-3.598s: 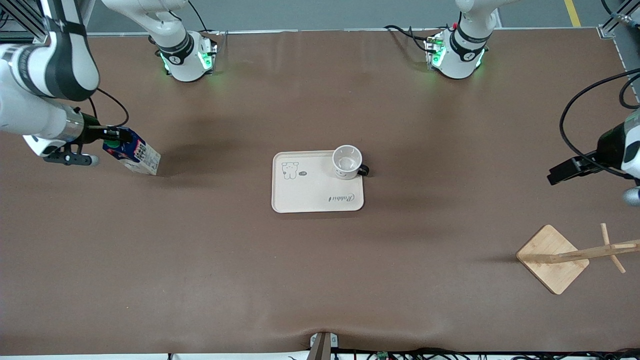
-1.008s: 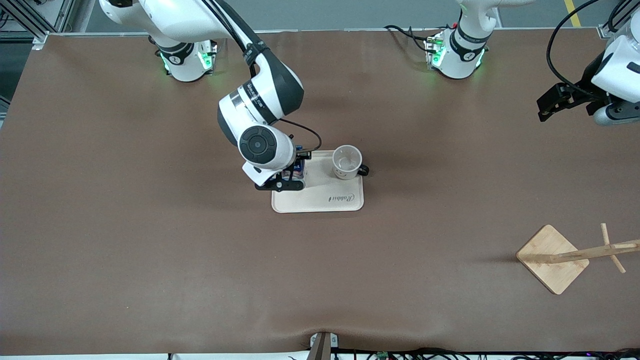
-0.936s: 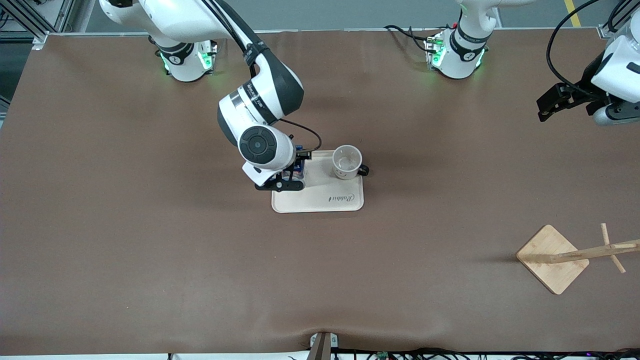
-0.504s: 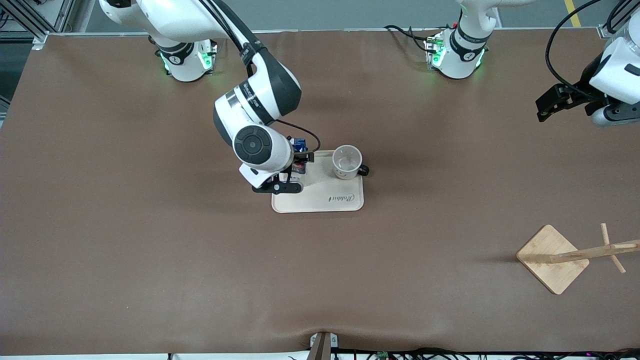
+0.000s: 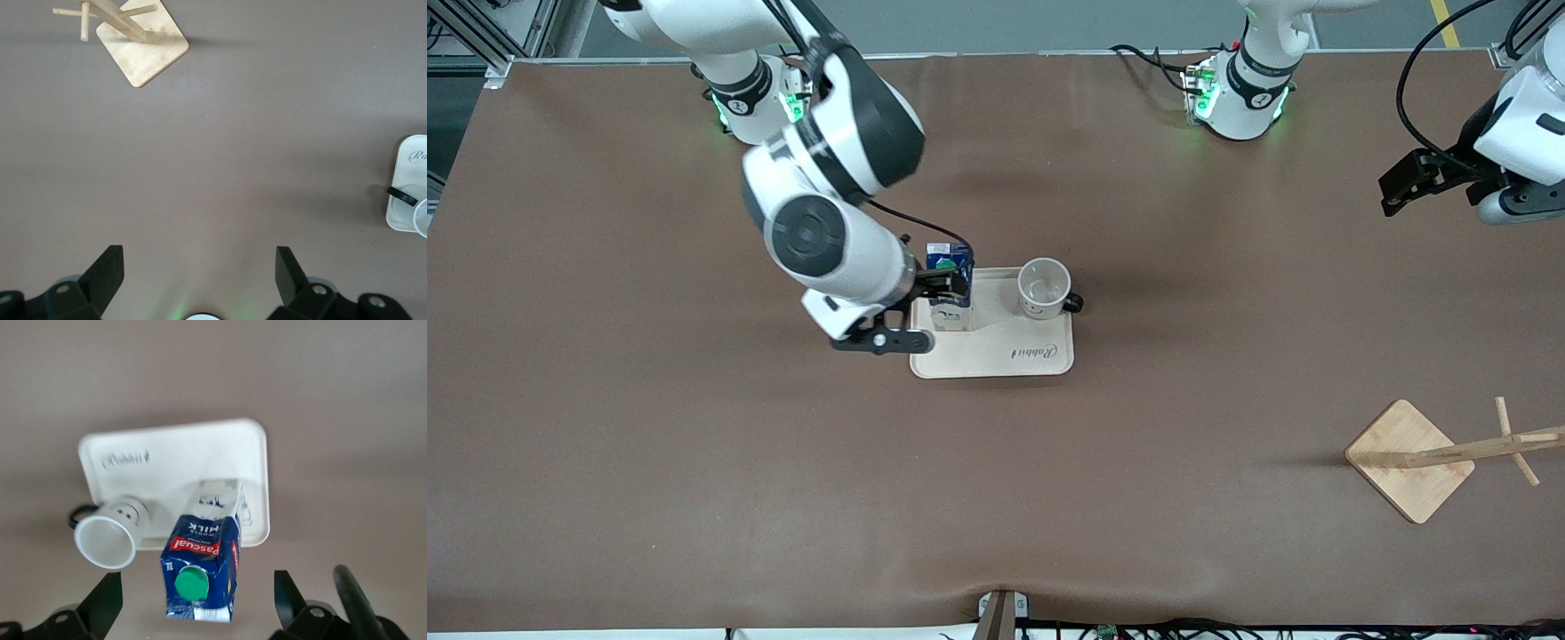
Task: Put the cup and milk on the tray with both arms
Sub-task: 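Set the milk carton on the tray beside the mug and release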
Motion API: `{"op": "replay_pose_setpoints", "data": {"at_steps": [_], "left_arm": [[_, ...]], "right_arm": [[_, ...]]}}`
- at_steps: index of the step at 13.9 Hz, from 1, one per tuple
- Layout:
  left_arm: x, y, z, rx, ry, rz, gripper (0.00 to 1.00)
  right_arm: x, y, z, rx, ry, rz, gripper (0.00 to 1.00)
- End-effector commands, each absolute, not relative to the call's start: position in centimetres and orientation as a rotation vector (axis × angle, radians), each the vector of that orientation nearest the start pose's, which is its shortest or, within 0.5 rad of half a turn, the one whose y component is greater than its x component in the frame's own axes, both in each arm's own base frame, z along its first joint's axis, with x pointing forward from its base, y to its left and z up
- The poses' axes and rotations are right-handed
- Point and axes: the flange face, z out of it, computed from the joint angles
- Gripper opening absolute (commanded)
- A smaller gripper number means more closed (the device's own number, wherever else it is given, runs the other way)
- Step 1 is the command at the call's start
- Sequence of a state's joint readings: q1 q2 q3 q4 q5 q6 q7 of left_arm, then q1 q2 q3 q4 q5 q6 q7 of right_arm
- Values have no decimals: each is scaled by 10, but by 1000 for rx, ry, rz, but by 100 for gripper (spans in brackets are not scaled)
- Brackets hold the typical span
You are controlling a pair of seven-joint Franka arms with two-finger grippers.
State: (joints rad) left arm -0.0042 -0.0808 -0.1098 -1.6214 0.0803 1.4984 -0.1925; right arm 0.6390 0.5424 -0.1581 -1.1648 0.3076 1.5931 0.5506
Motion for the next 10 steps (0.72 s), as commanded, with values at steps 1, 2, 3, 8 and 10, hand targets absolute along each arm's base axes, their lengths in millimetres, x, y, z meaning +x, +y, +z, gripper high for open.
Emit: {"op": "replay_pose_setpoints", "data": {"at_steps": [1,2,3,8,10], "left_arm": [[509,-53,646,-3054,-131,69,100],[508,-52,646,-3052,-148,77,100],[507,-52,647,-3052,-150,75,100],[505,-53,650,-3070,-118,40,100],[505,-55,650,-3083,-108,39,100]], "right_arm": [[591,334,545,-2972,117,263,100],[591,318,564,-2973,140,254,100],[590,297,581,-2989,171,258,100],[585,180,654,-2951,383,220,100],[581,130,683,-2904,453,161,100]]}}
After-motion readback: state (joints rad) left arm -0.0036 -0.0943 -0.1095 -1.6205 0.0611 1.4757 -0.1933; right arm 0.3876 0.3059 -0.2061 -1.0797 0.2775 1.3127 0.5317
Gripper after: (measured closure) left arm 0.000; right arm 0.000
